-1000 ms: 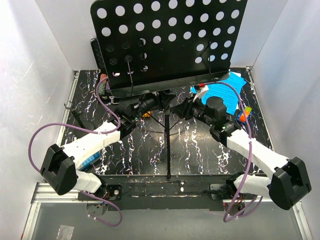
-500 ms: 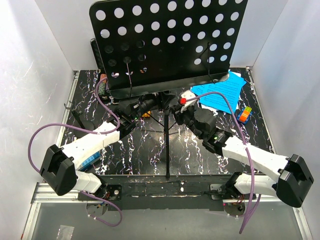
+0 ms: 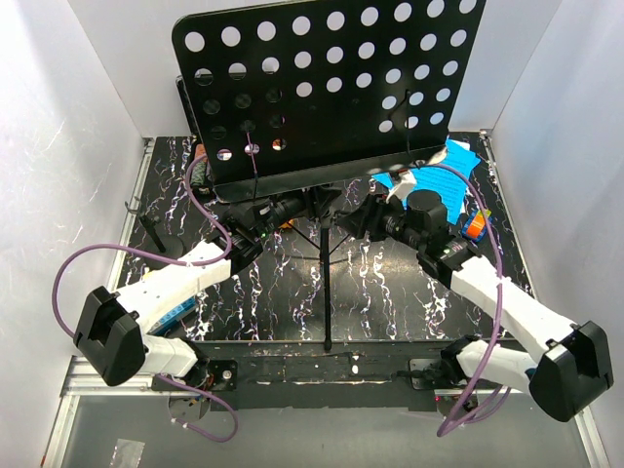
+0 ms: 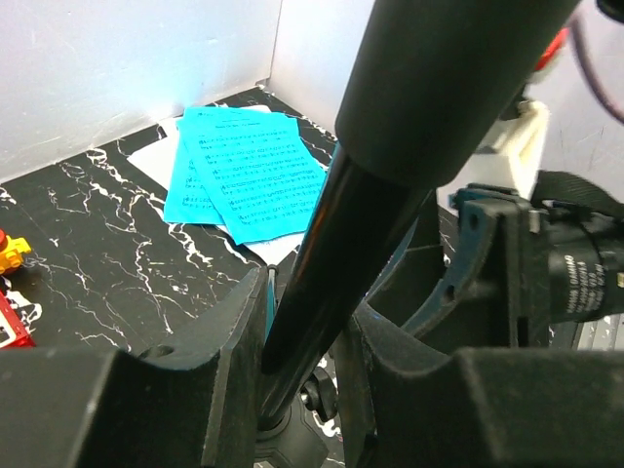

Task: Pack up the instrument practice props
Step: Unscrew the knob on the music stand.

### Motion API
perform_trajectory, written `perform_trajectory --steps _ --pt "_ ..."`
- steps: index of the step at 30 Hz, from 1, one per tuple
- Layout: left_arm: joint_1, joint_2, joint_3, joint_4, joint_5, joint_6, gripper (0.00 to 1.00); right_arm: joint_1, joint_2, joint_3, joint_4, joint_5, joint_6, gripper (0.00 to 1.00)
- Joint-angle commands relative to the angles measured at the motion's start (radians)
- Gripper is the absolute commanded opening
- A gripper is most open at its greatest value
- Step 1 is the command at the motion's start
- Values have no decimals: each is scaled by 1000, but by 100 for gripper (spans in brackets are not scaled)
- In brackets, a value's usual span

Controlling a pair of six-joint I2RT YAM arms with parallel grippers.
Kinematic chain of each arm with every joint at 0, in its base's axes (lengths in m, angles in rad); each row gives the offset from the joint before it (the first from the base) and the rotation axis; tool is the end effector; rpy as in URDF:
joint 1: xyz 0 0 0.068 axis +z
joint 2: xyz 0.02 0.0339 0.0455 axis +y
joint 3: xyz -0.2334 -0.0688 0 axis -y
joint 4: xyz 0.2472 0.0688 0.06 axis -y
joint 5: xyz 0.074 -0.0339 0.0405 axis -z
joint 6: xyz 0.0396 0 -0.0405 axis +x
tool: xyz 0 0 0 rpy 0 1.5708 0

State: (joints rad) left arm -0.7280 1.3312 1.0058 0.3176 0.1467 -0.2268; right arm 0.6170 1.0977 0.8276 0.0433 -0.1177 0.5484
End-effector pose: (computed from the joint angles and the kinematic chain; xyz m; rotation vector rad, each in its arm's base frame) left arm 0.2434 -0.2247 0.3172 0.5229 1.5603 -0.8553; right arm 0.2243 0.1648 0.2876 -0.1537 1.8905 0.9226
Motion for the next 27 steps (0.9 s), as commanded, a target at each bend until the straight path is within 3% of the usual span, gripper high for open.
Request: perform_trajectory --steps 1,8,17,27 --pt "9 -52 22 -92 -47 -109 0 -71 40 -38 130 -322 301 62" --pt "9 -56 57 -114 -42 -95 0 -154 148 -5 265 -549 442 54" --pt "7 -59 59 -112 -30 -94 0 -229 208 30 293 -620 461 42" --pt "9 -50 57 -100 -19 -100 0 -244 274 85 270 -666 440 52"
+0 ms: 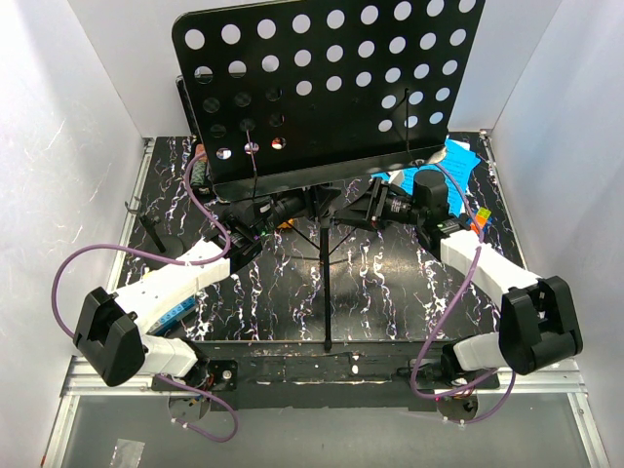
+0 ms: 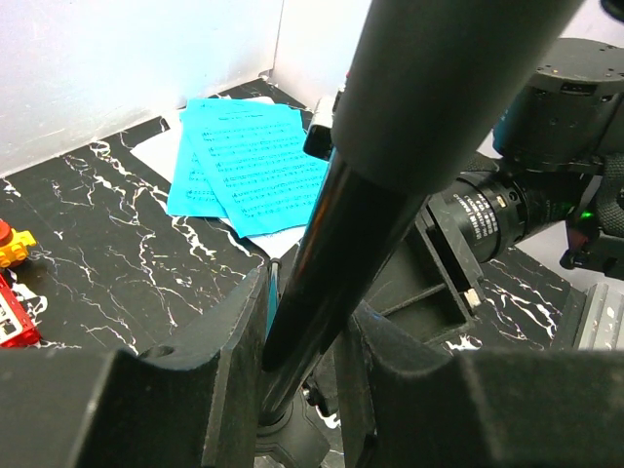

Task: Pack up the instrument practice props
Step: Unscrew the knob on the music stand.

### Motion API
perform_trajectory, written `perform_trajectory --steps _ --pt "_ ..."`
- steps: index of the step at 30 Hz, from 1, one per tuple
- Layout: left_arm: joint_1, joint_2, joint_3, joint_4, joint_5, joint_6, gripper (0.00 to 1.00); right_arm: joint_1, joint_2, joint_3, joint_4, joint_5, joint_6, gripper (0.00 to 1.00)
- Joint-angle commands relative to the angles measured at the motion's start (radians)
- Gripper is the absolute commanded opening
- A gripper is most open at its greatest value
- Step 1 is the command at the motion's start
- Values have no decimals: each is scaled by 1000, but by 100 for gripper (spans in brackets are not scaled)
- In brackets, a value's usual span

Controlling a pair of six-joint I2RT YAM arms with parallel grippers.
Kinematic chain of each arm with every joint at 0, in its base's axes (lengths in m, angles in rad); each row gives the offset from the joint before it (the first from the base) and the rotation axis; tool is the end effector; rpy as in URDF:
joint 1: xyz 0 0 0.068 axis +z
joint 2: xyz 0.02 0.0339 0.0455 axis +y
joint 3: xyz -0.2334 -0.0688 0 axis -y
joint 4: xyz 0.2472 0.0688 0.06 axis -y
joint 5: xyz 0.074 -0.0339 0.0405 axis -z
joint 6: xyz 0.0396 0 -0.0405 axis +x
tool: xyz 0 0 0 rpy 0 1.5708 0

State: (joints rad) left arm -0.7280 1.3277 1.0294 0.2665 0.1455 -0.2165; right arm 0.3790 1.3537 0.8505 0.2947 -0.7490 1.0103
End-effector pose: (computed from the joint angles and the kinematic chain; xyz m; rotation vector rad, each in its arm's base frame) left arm 0.2432 -0.2244 0.3211 0.5348 1.5808 -0.8416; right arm 0.2836 0.1420 0.2535 0.0148 2.0466 1.6007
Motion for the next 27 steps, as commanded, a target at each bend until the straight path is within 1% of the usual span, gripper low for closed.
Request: perform_trajectory --steps 1,3,5,8,9,10,12,13,15,17,19,21,27 --pt "9 -45 35 -49 -18 -112 0 -6 21 59 17 -36 -24 54" --pt "9 -44 35 -43 -15 -115 0 -6 28 56 21 -38 -21 55" --pt "9 -39 35 -35 -12 -122 0 -5 39 53 37 -49 -6 54" --pt "7 -32 44 -32 -7 -126 0 -3 58 51 69 -65 17 49" --pt "9 -27 46 -33 -9 -126 0 -2 59 51 72 -66 19 46" --pt "7 -27 50 -35 -11 -126 0 0 59 50 73 -64 14 41" --pt "9 -25 58 -33 -11 -126 0 0 58 48 78 -64 13 26" --pt "7 -22 60 -32 -11 -126 0 1 61 48 78 -67 11 22" --pt "7 -18 64 -30 -9 -129 0 4 65 55 77 -72 8 20" --pt "9 -13 66 -27 -4 -132 0 11 74 70 48 -81 -15 22" --pt "9 -13 64 -27 -1 -135 0 15 87 84 24 -92 -39 32" --pt "9 -15 63 -27 -3 -135 0 15 85 76 27 -90 -38 38" --pt "7 -16 61 -23 -9 -135 0 15 87 58 61 -102 -10 39"
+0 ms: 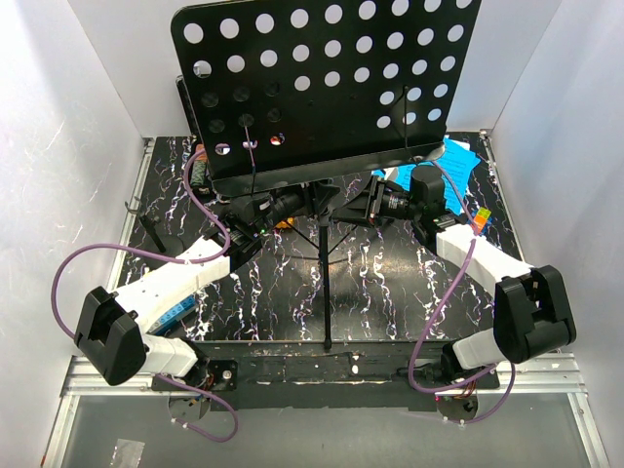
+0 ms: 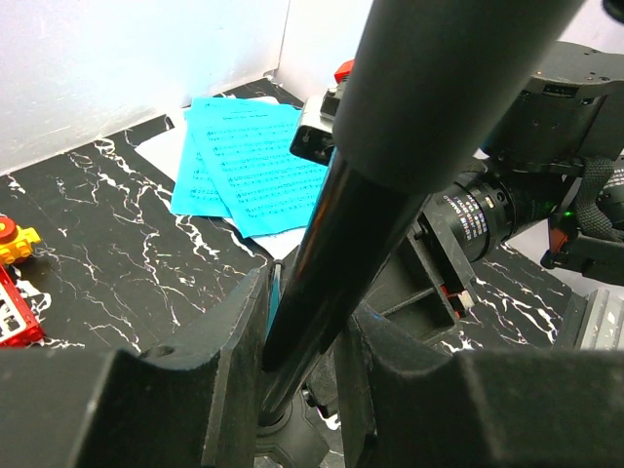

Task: Pack up the instrument practice props
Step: Unscrew the knob on the music stand.

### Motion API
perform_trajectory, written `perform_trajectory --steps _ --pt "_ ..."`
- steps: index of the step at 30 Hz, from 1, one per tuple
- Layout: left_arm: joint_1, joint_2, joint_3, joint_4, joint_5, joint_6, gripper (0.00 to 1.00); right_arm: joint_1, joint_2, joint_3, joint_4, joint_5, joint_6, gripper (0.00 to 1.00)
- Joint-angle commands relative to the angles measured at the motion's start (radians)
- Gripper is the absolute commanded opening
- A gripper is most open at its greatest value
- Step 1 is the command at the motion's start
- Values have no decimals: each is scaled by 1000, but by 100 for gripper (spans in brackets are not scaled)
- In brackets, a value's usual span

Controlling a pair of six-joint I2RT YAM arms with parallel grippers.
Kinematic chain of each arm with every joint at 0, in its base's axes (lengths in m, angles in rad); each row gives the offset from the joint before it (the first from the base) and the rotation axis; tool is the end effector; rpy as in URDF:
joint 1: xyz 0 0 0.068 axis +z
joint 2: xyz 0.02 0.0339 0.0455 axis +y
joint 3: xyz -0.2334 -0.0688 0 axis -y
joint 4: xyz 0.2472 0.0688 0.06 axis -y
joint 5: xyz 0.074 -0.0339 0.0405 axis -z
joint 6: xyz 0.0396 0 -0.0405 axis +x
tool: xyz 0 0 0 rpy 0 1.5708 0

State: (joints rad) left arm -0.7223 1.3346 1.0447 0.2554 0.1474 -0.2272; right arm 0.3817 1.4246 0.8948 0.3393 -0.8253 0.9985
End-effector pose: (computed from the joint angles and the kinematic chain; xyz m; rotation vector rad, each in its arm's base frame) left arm 0.2456 -0.2242 0.3233 0.5241 1.5882 -0.8462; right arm 0.2942 0.1494 0.2522 -0.0784 2.0406 1.6578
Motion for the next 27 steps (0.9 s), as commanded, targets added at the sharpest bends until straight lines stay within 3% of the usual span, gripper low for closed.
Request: perform_trajectory --steps 1,12,20,23,26,27 --pt "3 -23 44 -10 -11 -124 0 14 20 10 32 -32 14 39" --pt "1 -20 58 -18 -14 -109 0 14 23 -27 121 -75 94 45" --pt "1 -18 49 -8 -8 -121 0 13 25 -28 132 -52 95 34" --pt "3 -23 46 -10 -8 -121 0 13 25 -23 135 -34 97 26" --pt "3 -26 44 -11 -3 -121 0 13 22 -4 104 -11 66 2" --pt "3 -28 43 -11 -2 -123 0 13 16 10 63 9 31 1"
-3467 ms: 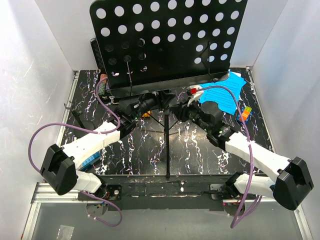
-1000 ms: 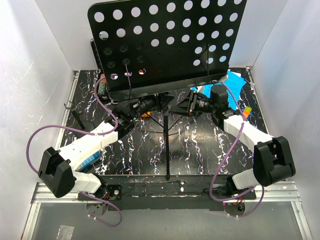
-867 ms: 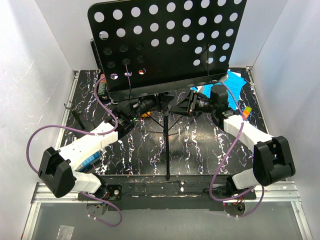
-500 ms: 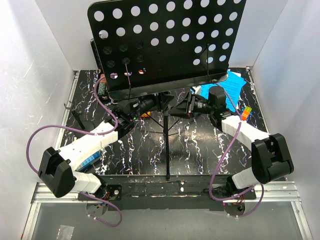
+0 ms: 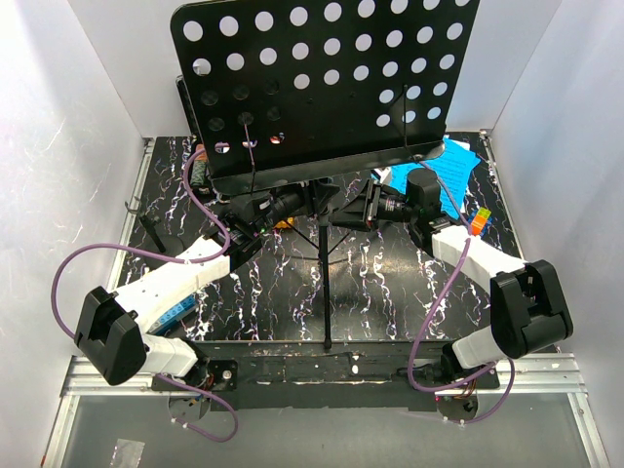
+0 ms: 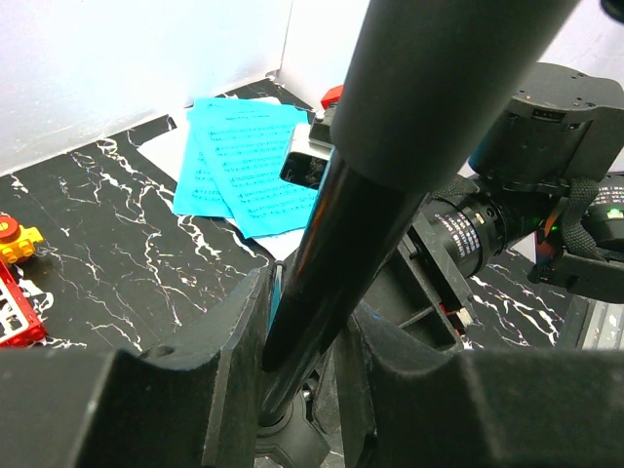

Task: Pack up the instrument practice props
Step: Unscrew the knob on the music stand.

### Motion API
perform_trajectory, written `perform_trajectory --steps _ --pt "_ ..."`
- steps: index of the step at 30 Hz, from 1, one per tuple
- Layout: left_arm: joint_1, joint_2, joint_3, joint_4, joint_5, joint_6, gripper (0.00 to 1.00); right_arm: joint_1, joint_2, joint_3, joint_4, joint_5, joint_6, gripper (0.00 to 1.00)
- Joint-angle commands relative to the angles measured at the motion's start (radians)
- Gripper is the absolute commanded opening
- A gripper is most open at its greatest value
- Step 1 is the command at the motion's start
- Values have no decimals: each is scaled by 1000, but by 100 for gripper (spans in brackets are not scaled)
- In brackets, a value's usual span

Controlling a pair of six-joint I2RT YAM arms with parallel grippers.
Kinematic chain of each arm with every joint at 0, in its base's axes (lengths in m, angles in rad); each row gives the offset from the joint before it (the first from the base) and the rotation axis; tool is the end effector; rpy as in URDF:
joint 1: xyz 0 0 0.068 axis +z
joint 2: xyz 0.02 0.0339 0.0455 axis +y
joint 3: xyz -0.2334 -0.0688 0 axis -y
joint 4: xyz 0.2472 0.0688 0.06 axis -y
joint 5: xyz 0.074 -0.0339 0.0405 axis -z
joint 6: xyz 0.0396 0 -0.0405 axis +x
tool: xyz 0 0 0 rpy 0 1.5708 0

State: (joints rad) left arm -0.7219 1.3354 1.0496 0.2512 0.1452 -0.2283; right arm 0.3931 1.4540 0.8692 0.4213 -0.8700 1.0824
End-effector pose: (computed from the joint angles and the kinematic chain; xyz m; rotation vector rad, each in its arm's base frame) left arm 0.2460 -0.2242 0.3244 0.5212 1.5890 -0.8450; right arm 0.2935 0.1545 0.2427 -0.0637 2.0569 1.7509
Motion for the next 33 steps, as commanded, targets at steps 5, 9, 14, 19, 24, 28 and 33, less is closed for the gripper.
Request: perform_trajectory --steps 5,9,14,19,24,28,33 --pt "2 -31 24 -1 13 -135 0 18 -46 88 -183 143 -255 1" --pt "3 -33 4 11 10 -151 0 52 -96 57 -176 225 -338 1" --pt "2 -36 -2 11 7 -158 0 128 -161 40 -216 411 -488 1" --pt "2 -36 0 5 5 -157 0 177 -224 -5 -188 592 -627 1" --pt "3 -33 -11 10 10 -167 0 214 -271 -85 -116 724 -746 1" --pt "1 -33 -33 26 16 -192 0 295 -285 -113 -64 851 -886 1" --pt "3 -42 -45 25 11 -203 0 412 -279 -137 9 1043 -1129 1"
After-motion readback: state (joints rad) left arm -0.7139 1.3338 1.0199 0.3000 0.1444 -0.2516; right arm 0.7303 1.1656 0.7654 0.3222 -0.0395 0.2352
